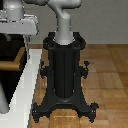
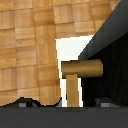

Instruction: Open the door by pressing down and pulling on the handle.

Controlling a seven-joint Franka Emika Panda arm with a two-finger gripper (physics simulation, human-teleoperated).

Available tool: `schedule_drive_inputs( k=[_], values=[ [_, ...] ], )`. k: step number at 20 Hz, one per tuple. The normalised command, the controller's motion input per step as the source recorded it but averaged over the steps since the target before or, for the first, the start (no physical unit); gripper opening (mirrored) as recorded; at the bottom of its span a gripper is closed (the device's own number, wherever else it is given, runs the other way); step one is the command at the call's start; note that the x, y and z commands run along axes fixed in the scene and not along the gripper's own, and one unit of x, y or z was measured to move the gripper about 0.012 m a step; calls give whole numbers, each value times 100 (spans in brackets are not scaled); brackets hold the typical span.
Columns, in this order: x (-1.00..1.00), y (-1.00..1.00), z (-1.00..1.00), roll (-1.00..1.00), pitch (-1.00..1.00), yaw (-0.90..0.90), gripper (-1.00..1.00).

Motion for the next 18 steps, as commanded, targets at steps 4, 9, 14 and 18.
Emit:
schedule_drive_inputs(
  k=[4, 9, 14, 18],
  values=[
    [0, -25, 0, 0, 0, 0, 100],
    [0, 0, -40, 0, 0, 0, 100],
    [0, 0, -80, 0, 0, 0, 100],
    [0, 0, -50, 0, 0, 0, 100]
  ],
)
